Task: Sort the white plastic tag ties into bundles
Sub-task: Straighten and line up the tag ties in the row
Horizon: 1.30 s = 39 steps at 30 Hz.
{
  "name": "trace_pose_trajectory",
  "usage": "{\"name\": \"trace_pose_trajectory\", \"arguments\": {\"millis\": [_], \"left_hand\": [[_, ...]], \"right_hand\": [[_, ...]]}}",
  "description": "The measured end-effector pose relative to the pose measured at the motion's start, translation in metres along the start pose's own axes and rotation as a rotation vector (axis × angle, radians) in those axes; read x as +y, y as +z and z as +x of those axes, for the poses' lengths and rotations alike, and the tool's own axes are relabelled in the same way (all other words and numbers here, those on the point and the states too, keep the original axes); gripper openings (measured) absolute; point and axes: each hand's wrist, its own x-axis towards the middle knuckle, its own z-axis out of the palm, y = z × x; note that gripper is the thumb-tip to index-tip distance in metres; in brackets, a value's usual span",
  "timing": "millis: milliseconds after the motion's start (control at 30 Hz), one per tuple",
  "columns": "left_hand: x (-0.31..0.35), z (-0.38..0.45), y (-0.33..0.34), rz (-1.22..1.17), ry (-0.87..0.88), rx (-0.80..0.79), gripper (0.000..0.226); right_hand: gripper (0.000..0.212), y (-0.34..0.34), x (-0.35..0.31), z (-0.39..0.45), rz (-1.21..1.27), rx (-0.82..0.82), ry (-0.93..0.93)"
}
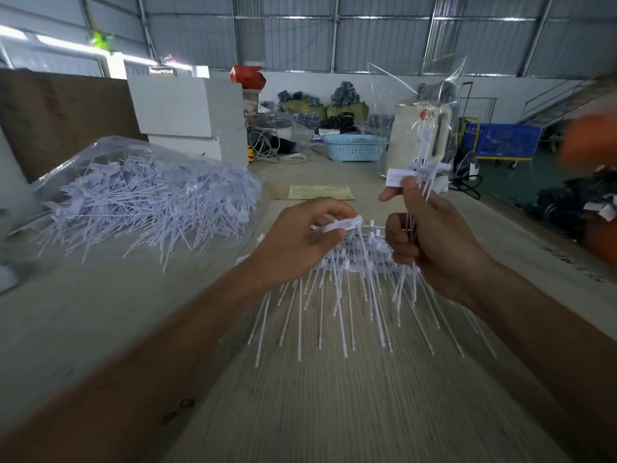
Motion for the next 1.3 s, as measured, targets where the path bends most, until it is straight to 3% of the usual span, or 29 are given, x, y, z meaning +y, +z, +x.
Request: {"name": "trace_pose_trajectory", "arguments": {"millis": [100, 200, 433, 567, 667, 767, 867, 1000, 1133, 1233, 1300], "left_hand": [[0.002, 0.0, 0.001, -0.01, 0.03, 0.033, 0.025], [0.005, -0.001, 0.001, -0.05, 0.027, 0.065, 0.027], [0.011, -0.001, 0.004, -0.051, 0.081, 0.104, 0.031], [0.014, -0.001, 0.005, -0.031, 0.135, 0.078, 0.031], [0.01, -0.001, 0.003, 0.031, 0.133, 0.03, 0.03], [0.004, -0.001, -0.001, 0.137, 0.095, -0.008, 0.037], [0.002, -0.001, -0.002, 0.275, 0.085, -0.018, 0.03], [-0.002, 0.0, -0.001, 0.321, 0.111, 0.005, 0.022], [-0.004, 0.002, -0.003, 0.194, 0.102, -0.039, 0.014], [-0.003, 0.003, -0.005, 0.031, 0.037, -0.045, 0.015], [-0.002, 0.003, -0.006, -0.061, 0.016, -0.034, 0.013]], "right_hand": [[0.037, 0.0, 0.001, 0.001, -0.069, -0.012, 0.017], [0.017, 0.004, 0.003, 0.0, -0.201, -0.033, 0.042], [0.049, 0.009, 0.004, 0.001, -0.167, 0.023, 0.118], [0.041, 0.01, 0.005, 0.0, -0.234, -0.077, 0.133], [0.03, 0.009, 0.005, 0.0, -0.193, -0.025, 0.141], [0.03, 0.009, 0.004, 0.001, -0.129, 0.035, 0.181], [0.03, 0.009, 0.003, -0.001, -0.125, 0.006, 0.186], [0.033, 0.007, 0.004, -0.001, -0.375, -0.025, 0.006], [0.035, 0.004, 0.001, 0.0, -0.713, -0.023, -0.241], [0.033, 0.004, -0.001, 0.0, -0.802, -0.037, -0.331], [0.033, 0.004, -0.001, 0.0, -0.728, -0.041, -0.344]]}}
